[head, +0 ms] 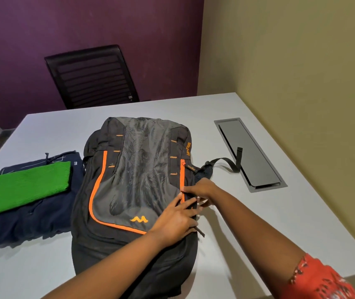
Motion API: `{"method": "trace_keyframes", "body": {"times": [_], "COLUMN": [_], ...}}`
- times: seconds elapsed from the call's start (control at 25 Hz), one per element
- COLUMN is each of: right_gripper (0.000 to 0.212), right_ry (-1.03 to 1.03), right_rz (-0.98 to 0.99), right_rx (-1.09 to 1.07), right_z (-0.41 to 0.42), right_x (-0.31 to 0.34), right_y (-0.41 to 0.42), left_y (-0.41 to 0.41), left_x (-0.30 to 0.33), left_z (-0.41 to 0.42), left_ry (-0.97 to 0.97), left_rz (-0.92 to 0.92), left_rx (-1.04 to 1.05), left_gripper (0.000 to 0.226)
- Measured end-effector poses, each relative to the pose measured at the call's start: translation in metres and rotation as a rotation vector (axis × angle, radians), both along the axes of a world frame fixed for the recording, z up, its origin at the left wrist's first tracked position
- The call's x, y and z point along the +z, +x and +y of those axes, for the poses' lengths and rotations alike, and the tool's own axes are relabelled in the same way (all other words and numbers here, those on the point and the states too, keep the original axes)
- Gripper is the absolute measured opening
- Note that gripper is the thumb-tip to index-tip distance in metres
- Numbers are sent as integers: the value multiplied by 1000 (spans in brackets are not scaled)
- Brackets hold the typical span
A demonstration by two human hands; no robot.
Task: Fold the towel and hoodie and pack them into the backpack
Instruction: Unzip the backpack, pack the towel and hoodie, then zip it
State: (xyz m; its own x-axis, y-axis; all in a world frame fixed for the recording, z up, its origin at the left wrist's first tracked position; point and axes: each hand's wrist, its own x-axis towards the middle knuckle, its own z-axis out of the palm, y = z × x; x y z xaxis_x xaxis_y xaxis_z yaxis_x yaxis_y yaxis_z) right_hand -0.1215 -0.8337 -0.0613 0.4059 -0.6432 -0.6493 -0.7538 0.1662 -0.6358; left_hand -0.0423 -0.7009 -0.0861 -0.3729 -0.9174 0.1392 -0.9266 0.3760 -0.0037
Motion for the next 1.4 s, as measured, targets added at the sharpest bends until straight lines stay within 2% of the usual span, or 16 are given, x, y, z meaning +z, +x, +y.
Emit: {"method": "trace_keyframes", "body": {"times": [0.08,0.16,0.28,0.52,0.8,0.96,1.12,1.24,1.4], "right_gripper": [41,41,42,38,33,26,30,29,38], "right_ry": [-90,-209,-347,-299,-182,-130,-210,-269,-358], "right_rz": [66,124,196,167,36,-8,28,56,147], "right_rx": [20,18,33,2,-132,-183,-182,-170,34], "right_z": [3,3,2,-9,-29,-40,-50,-55,-52], "right_x": [-7,-12,-13,-13,-15,-22,-20,-18,-14], "right_y": [5,9,11,12,10,9,10,12,10], "left_y": [-1,2,7,30,46,52,53,56,68], "left_x": [-2,1,5,12,19,21,31,40,39], "left_z": [3,6,13,41,59,67,61,61,69], "left_ry": [-27,-26,-15,14,-154,-201,-248,-305,-253], "left_rz": [104,187,261,341,155,154,195,254,314], "left_rx": [-32,-60,-112,-157,-291,-294,-283,-288,-263], "left_gripper": [5,24,28,25,25,23,21,31,25]}}
